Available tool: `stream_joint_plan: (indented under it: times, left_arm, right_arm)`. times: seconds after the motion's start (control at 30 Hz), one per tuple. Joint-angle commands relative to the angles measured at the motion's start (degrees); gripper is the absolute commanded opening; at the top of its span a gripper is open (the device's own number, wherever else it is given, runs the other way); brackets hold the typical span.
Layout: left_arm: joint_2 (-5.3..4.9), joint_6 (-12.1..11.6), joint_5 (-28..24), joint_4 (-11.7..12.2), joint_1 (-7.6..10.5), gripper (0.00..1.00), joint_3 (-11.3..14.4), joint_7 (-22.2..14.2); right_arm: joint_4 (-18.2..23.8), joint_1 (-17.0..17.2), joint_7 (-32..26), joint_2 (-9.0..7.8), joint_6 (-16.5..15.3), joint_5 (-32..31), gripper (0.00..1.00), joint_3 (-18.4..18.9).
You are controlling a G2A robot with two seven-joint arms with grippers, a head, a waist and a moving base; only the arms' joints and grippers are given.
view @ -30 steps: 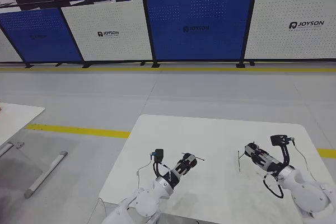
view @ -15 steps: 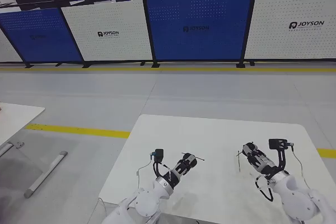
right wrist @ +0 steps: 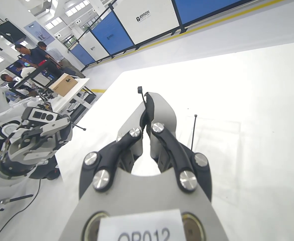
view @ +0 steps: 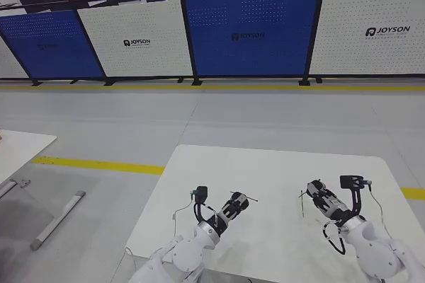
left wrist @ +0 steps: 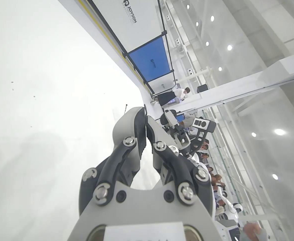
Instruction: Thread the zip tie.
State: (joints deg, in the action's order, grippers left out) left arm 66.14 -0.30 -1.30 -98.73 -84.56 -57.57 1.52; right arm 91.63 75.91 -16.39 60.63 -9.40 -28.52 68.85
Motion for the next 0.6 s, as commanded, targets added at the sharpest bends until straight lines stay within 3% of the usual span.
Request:
stream_joint_plan:
  times: [0.0,0.2,0.33,0.57]
  left_arm:
    - [0.14,0.86,0.87,0.45,0.80,0.00,0.16,0.04]
    - [0.27,0.83,-0.11,0.56,1.04,0.00,0.22,-0.32]
    - [0.27,0.83,-0.11,0.56,1.04,0.00,0.22,-0.32]
    - [0.27,0.83,-0.11,0.56,1.04,0.00,0.22,-0.32]
  right_arm:
    - [0.00,0.00,0.00,0.00,0.00,0.00,0.00,0.00]
    - [0.15,0.07,0.15,0.02,-0.05,0.08,0.00,-0.02]
    - [3.09,1.81,2.27,0.41,-0.76,1.63,0.00,-0.71]
    - [4.20,1.24,4.72,1.87,3.25,0.81,0.00,-5.64]
